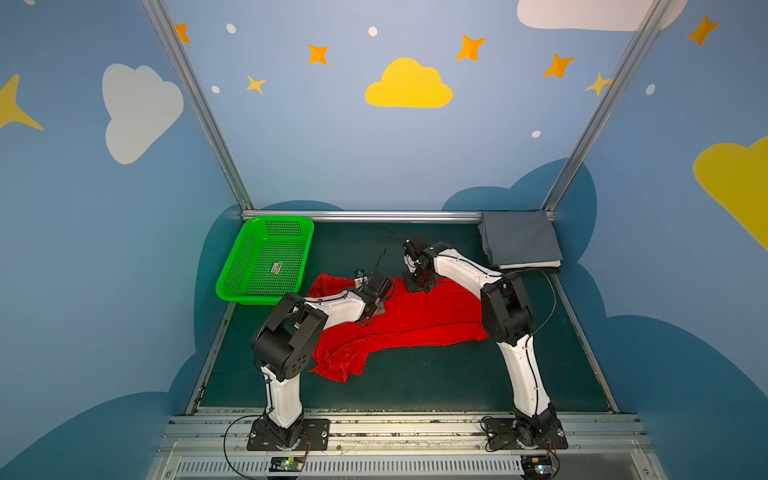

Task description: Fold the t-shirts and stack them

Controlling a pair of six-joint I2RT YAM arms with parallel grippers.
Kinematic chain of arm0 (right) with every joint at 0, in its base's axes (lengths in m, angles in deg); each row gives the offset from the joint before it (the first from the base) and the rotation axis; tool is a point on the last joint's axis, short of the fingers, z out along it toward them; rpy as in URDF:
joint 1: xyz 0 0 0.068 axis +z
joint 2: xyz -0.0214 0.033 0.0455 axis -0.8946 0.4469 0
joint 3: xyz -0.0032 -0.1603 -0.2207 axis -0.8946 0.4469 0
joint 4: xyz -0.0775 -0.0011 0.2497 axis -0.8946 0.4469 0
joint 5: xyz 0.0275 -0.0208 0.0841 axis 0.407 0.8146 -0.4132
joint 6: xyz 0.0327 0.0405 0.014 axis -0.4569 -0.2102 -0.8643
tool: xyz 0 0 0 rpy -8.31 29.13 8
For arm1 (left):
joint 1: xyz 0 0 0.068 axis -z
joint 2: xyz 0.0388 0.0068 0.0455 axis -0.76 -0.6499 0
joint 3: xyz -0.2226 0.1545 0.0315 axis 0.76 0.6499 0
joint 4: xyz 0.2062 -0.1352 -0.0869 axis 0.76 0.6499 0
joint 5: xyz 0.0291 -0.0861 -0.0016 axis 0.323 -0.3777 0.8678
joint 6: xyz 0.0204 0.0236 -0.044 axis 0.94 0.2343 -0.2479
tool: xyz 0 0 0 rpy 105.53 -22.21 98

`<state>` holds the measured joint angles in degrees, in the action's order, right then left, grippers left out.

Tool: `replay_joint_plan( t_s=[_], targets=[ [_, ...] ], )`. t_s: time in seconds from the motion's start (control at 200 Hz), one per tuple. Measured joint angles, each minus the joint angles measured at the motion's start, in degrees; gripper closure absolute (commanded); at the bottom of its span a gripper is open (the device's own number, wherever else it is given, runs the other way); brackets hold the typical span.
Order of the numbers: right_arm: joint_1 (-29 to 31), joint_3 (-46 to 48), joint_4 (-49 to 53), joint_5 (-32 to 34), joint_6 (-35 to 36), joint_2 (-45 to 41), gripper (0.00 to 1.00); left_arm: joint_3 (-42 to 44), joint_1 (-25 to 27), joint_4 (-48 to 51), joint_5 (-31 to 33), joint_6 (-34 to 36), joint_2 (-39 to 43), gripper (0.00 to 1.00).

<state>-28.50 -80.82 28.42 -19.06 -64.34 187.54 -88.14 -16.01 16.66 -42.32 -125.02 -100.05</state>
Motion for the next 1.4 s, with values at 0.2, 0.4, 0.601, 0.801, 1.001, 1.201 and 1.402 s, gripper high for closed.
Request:
replay_joint_plan(
  t_s=[0.2,0.4,0.601,0.801,1.001,1.201,1.402],
  targets=[
    [-0.7,3.3,-0.5,2.0,0.1,-0.4,0.67,1.0,-1.4,-1.6,0.0,-1.1,0.3,0.88],
    [-2.0,5.7,-0.9,3.4,0.1,-1.7,0.67,1.4,-2.2,-2.3,-0.5,-1.4,0.5,0.88],
    [-3.7,8.4,-0.7,6.3,0.1,-3.3,0.69,1.6,-2.5,-2.8,-0.6,-1.5,0.5,0.88],
    [-5.3,12.6,-1.5,8.2,-0.1,-5.9,0.70,1.7,-2.8,-3.1,-1.0,-2.0,0.5,0.87],
    [-8.1,19.1,-2.8,9.9,-0.8,-10.1,0.72,1.7,-3.0,-3.5,-1.6,-2.3,0.6,0.87],
    [-11.8,23.5,-3.4,11.9,-1.4,-13.2,0.71,1.8,-3.3,-3.8,-2.3,-2.6,0.6,0.87],
    [-14.3,26.5,-4.1,13.5,-1.7,-14.9,0.70,2.3,-3.5,-4.6,-2.6,-2.8,0.8,0.87]
  ],
)
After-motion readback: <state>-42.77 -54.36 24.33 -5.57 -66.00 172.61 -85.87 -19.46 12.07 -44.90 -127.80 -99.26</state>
